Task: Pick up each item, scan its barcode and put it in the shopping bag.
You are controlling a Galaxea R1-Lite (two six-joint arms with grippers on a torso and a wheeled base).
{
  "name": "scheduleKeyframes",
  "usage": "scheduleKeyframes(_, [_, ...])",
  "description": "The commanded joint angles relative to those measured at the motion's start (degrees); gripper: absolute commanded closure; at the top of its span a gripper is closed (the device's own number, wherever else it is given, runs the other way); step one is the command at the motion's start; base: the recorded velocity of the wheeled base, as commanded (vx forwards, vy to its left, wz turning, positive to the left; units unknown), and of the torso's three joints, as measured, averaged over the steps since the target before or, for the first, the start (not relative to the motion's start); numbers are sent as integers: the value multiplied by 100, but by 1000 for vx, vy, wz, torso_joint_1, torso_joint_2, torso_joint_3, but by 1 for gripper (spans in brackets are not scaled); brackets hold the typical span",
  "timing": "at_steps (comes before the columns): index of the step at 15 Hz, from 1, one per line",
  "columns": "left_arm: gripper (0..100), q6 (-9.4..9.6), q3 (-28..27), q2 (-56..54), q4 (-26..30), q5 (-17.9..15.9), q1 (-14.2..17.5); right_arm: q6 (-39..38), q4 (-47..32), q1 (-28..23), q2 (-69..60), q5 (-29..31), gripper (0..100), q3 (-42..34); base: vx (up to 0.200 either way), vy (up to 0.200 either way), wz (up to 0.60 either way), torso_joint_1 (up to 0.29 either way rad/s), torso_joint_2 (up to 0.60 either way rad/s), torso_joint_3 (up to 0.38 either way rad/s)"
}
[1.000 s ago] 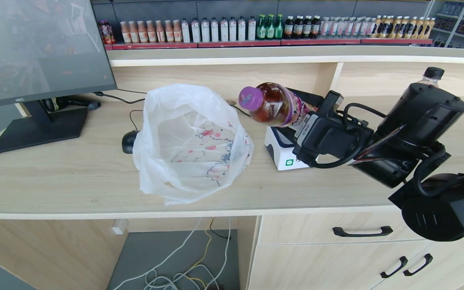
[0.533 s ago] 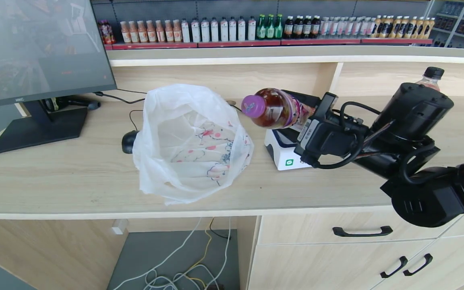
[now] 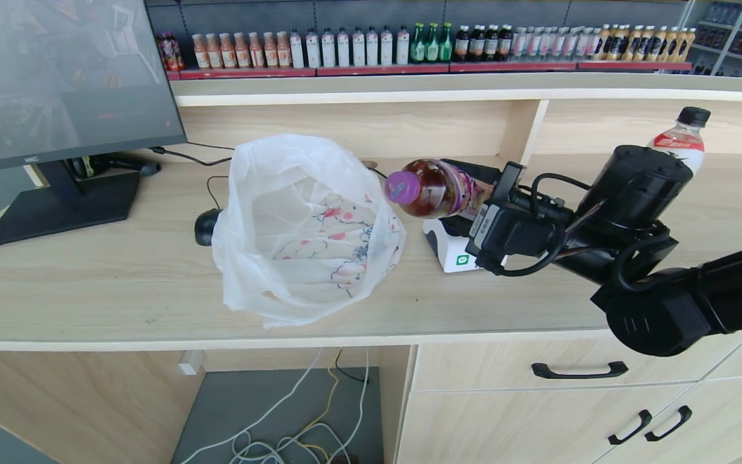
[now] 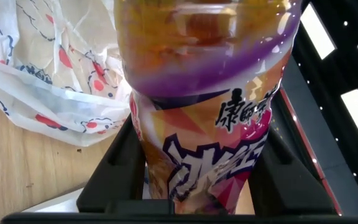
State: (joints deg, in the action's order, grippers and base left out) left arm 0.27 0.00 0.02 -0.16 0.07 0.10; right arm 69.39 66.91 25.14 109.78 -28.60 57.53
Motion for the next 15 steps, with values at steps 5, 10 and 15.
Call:
scheduleKeyframes(5, [0,0,0,-2,-2,1,-1,22,6,0,35,-84,100,-22,0,0,0,0,0,0])
scheduleKeyframes(10, [0,0,0,-2,-2,1,-1,84,6,0,88,-111,100,-57,0,0,0,0,0,0])
scheduleKeyframes(15, [0,0,0,-2,-2,1,-1,84,6,9,79,-102,100,-49,0,0,0,0,0,0])
